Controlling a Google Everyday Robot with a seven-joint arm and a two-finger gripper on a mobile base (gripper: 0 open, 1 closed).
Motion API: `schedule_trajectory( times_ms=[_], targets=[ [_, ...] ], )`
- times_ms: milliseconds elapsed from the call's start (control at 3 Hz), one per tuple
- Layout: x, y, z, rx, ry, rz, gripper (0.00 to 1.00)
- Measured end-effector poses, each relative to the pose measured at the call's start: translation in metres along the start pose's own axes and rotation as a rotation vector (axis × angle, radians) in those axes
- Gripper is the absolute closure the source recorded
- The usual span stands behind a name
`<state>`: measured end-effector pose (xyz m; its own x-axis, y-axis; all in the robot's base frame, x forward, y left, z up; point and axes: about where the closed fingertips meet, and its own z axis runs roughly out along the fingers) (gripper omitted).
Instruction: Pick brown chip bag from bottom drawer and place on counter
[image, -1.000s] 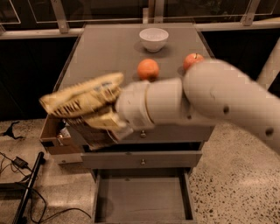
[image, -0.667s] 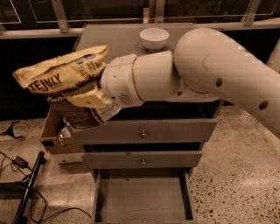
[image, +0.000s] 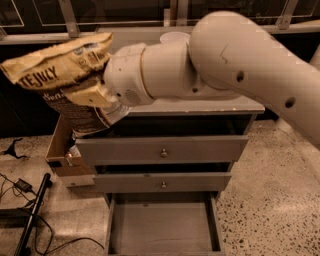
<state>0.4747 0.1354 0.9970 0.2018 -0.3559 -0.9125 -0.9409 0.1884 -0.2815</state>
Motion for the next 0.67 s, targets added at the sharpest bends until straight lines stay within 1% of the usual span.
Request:
schedule_trajectory(
  times_ms=[333,667],
  targets=[
    [-0.025,-0.045,0.015,0.036,-0.032,-0.079,1.00],
    [-0.043,-0.092,0.039,0.046,-0.067,-0.146,1.00]
  ],
)
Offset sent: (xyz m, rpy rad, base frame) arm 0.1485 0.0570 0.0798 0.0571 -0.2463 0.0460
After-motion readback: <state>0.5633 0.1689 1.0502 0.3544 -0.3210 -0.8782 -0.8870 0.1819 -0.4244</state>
